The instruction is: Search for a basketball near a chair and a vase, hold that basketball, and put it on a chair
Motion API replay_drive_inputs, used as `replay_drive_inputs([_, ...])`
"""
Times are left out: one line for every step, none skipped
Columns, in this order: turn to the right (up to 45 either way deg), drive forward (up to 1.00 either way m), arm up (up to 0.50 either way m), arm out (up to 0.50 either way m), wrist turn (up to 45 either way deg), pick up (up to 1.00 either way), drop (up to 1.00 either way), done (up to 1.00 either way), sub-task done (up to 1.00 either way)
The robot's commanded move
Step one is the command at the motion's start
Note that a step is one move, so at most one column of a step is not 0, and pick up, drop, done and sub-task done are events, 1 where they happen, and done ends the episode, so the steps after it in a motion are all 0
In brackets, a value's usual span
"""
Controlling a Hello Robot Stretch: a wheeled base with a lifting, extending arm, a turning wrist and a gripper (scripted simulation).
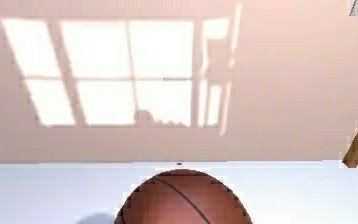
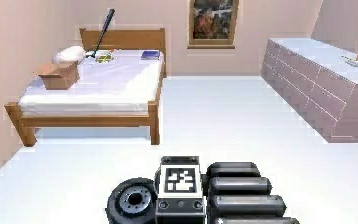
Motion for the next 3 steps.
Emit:
replay_drive_inputs([0.0, 0.3, 0.0, 0.0, 0.0, 0.0, 0.0, 0.0, 0.0])
replay_drive_inputs([-45.0, 0.0, 0.0, 0.0, 0.0, 0.0, 0.0, 0.0, 0.0])
replay_drive_inputs([0.0, 0.6, 0.0, 0.0, 0.0, 0.0, 0.0, 0.0, 0.0])
